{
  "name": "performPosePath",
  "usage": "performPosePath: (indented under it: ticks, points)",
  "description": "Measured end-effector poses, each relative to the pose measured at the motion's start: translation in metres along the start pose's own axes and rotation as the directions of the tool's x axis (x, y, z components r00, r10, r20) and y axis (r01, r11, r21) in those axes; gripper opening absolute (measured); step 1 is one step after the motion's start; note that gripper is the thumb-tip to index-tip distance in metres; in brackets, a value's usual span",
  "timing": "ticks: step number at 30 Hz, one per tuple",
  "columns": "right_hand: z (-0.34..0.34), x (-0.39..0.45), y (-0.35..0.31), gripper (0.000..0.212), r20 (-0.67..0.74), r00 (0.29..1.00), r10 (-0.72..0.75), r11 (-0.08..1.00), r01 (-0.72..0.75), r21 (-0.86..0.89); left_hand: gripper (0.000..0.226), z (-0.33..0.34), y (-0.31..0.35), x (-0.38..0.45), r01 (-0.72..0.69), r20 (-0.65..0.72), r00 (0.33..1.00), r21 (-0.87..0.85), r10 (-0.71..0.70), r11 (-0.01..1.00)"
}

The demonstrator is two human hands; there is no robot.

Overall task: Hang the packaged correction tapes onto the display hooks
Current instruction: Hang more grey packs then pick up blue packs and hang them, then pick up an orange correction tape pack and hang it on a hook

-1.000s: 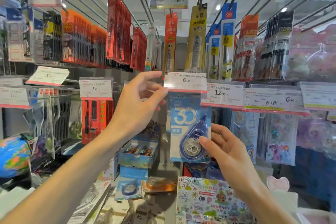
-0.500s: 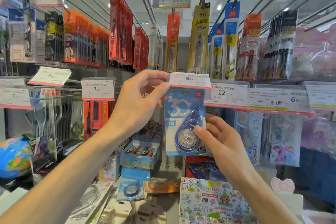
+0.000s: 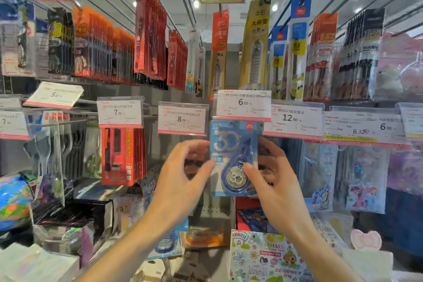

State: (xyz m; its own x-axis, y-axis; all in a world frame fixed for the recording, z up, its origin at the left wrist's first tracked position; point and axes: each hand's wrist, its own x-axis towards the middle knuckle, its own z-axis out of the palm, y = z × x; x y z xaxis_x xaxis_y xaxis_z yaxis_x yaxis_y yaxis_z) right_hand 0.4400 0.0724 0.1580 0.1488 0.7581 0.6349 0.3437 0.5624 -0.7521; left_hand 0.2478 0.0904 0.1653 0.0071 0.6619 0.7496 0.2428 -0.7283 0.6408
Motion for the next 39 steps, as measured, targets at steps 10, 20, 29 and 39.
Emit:
performPosePath:
  ticks: [10,20,29,39]
  points:
    - [0.015,0.036,0.03,0.054,-0.001,0.999,0.053,0.996,-0.052,-0.074,0.059,0.035,-0.056,0.032,0.072,0.061,0.996,0.001,-0.072,0.997]
    - [0.013,0.058,0.048,0.039,0.047,0.987,0.152,0.985,-0.148,-0.087,0.056,0.049,-0.084,0.047,0.137,0.049,0.989,-0.014,-0.136,0.99]
    - [-0.024,0.021,0.032,0.013,0.014,0.975,0.224,0.975,-0.224,-0.009,0.025,0.025,-0.075,0.007,0.219,0.021,0.975,0.022,-0.219,0.976]
    - [-0.045,-0.061,0.023,0.012,0.054,0.953,0.297,0.925,-0.301,0.231,0.011,-0.001,-0.023,-0.072,0.333,0.007,0.941,-0.205,-0.339,0.92]
